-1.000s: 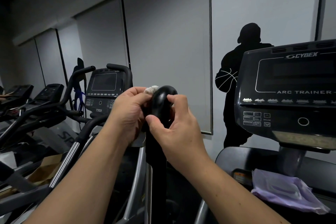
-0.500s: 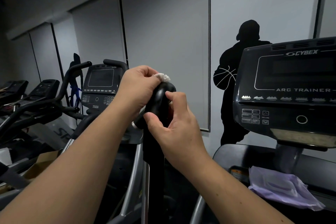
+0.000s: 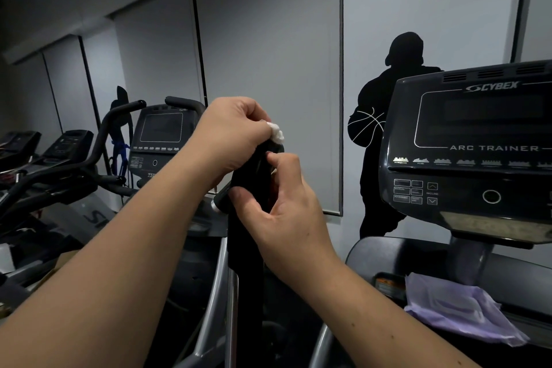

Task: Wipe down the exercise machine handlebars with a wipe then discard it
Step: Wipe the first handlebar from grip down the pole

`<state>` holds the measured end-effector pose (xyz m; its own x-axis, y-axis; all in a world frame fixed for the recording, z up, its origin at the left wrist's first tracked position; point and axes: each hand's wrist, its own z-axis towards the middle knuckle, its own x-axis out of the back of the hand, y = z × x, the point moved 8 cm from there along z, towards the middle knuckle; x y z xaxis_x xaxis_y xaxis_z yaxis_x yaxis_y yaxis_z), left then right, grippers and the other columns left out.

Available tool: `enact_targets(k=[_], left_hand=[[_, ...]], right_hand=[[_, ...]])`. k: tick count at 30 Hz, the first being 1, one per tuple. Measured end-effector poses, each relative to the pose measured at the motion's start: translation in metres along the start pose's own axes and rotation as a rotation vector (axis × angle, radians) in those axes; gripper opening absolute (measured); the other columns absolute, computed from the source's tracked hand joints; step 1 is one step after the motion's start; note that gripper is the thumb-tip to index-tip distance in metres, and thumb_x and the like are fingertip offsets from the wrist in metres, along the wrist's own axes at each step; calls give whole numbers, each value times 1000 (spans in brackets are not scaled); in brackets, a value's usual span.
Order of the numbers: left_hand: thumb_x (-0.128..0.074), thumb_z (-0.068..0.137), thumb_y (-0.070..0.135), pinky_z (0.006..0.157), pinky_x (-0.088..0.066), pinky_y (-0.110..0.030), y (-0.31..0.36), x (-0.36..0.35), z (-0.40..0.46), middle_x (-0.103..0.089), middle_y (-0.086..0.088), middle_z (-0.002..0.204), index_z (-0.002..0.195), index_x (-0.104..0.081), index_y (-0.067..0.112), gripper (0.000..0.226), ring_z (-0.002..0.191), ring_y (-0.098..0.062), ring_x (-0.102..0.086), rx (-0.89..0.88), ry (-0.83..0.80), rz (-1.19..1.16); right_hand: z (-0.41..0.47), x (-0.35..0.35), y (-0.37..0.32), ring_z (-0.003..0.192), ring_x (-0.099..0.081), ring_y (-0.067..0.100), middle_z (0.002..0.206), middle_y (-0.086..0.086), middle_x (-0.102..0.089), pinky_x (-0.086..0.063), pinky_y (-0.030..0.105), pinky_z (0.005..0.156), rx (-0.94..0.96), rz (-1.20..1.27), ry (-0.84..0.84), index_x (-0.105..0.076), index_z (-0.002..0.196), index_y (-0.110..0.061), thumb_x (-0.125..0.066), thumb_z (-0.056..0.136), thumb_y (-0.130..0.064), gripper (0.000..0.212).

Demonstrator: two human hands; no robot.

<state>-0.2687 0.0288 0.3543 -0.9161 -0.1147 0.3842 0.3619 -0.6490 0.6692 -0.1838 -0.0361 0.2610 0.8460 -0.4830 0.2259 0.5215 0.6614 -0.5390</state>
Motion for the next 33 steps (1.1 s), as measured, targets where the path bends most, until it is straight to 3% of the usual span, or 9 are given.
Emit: enact_targets(k=[4,9,12,15,21,24,27,29,33], left_hand=[[-77,79,14,55,-47,-19,7,-8,5,-66,9,56,76,-74,14,4,52,-4,-56,1,-24,103],[-74,82,13,52,-47,-21,13,-10,1,-65,5,59,79,-74,13,3,50,-9,-56,-71,-82,163],[-71,84,14,62,-50,-25,18,-12,3,-67,3,69,82,-75,14,4,63,-12,-59,-87,-66,224],[-72,80,14,61,-50,-27,24,-14,-2,-69,1,70,77,-74,17,5,65,-15,-62,-135,-102,321],[-71,82,15,61,-49,-28,28,-15,0,-66,6,64,76,-74,16,7,59,-9,-57,-169,-68,353],[-70,83,17,65,-51,-28,30,-18,-3,-67,5,69,79,-74,16,6,66,-12,-61,-199,-83,410],[-72,83,21,69,-51,-29,31,-11,-8,-68,2,81,86,-72,16,5,76,-18,-63,-249,-10,375],[-73,81,24,73,-52,-31,26,-3,-11,-65,0,92,95,-66,19,16,82,-17,-63,-250,78,317],[-69,70,23,86,-57,-35,9,-3,-27,-68,-2,103,103,-60,28,34,94,-15,-69,-207,-20,25]], right_hand=[[2,8,0,72,-58,11,85,-13,-57,-51,39,63,40,-20,-17,-44,114,-35,-60,93,-46,29],[27,48,11,62,-50,9,68,-9,-50,-46,38,62,-10,14,167,-49,112,-28,-54,100,-43,20],[44,52,20,64,-48,10,71,-7,-51,-41,35,62,-45,40,154,-56,110,-24,-56,98,-37,18],[55,54,29,69,-51,11,78,-2,-57,-41,31,66,-83,59,150,-61,102,-22,-57,96,-31,12],[64,48,36,80,-60,18,90,4,-65,-55,48,80,-189,108,125,-63,96,-23,-60,92,-29,8],[63,48,37,77,-60,18,92,9,-68,-54,45,76,-248,154,107,-65,103,-17,-58,97,-16,10],[64,47,31,69,-57,13,78,-1,-66,-48,28,63,-262,259,45,-68,104,-14,-53,97,-10,17],[66,42,27,66,-55,13,70,-4,-63,-46,25,59,-270,322,7,-71,96,-17,-52,100,-11,20],[73,33,17,55,-51,10,68,5,-60,-43,20,53,-214,423,-57,-69,93,-14,-56,101,-9,15]])
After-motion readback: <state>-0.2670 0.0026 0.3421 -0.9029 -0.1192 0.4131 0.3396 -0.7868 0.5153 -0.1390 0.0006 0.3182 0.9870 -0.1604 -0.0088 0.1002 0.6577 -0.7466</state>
